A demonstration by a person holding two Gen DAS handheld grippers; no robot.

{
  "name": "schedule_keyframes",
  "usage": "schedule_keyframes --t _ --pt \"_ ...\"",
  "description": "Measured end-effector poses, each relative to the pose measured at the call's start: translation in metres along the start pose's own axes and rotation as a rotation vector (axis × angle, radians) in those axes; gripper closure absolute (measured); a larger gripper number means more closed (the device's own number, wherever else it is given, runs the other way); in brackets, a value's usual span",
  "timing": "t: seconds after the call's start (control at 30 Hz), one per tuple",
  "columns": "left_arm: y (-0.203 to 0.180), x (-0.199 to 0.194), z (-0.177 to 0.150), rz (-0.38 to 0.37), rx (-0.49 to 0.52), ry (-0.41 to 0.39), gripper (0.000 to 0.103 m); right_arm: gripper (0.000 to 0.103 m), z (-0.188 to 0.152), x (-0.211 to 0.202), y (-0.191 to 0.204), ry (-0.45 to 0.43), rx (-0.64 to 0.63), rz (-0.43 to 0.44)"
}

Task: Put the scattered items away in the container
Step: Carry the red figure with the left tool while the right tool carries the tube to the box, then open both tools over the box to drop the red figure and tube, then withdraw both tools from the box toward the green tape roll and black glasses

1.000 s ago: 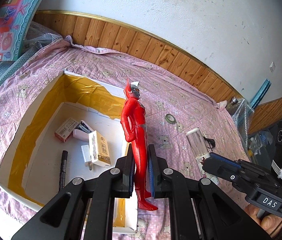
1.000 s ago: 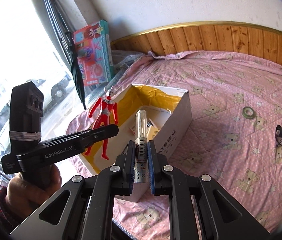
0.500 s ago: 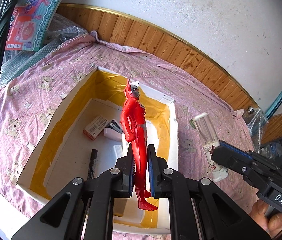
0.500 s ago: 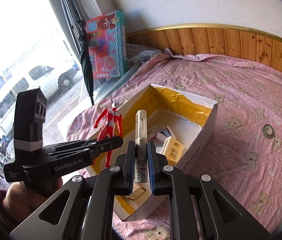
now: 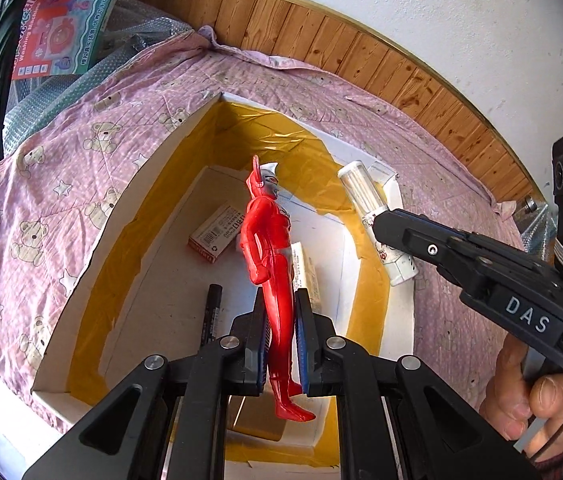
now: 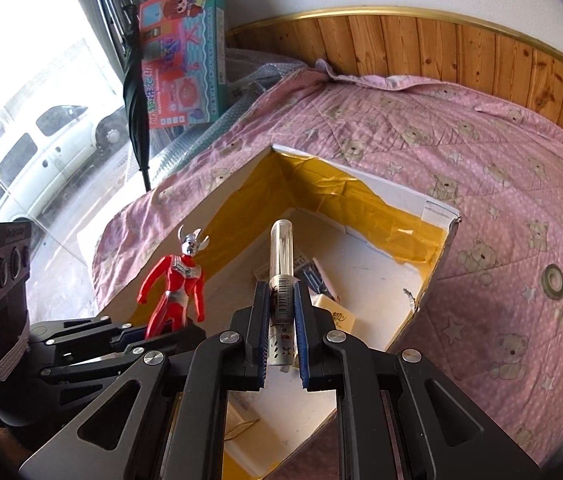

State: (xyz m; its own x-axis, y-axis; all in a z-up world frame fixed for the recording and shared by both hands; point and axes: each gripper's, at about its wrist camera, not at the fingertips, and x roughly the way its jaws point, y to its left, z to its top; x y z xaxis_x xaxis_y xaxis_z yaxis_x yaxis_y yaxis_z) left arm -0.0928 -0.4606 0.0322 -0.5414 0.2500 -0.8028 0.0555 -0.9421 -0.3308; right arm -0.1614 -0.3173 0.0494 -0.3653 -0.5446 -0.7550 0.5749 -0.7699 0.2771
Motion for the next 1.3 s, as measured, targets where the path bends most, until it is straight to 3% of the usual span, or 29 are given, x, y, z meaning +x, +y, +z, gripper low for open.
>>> schedule_keyframes --t 0.13,0.3,0.67,0.8,1.07,1.3 --pt "-0.006 0.007 0.011 0.074 0.084 0.006 0.091 0.091 0.013 0.017 -0.008 0.035 -0.012 -0.039" --pt "-0.012 0.012 0.018 0.111 0.140 0.015 0.091 0.091 0.028 0.040 -0.013 0.089 -0.035 -0.071" --pt "-0.013 0.031 0.018 0.105 0.107 0.069 0.090 0.088 0.056 0.072 -0.014 0.142 -0.070 -0.111" --pt "-0.005 0.040 0.017 0.098 0.064 0.106 0.063 0.066 0.053 0.064 -0.022 0.101 -0.038 -0.125" --pt "0.010 0.019 0.010 0.052 -0.011 0.072 0.063 0.066 0.027 0.020 -0.041 0.010 0.096 -0.032" --pt "-0.008 0.005 -0.006 0.015 0.003 0.064 0.062 0.066 -0.008 -0.003 -0.021 -0.012 0.133 0.084"
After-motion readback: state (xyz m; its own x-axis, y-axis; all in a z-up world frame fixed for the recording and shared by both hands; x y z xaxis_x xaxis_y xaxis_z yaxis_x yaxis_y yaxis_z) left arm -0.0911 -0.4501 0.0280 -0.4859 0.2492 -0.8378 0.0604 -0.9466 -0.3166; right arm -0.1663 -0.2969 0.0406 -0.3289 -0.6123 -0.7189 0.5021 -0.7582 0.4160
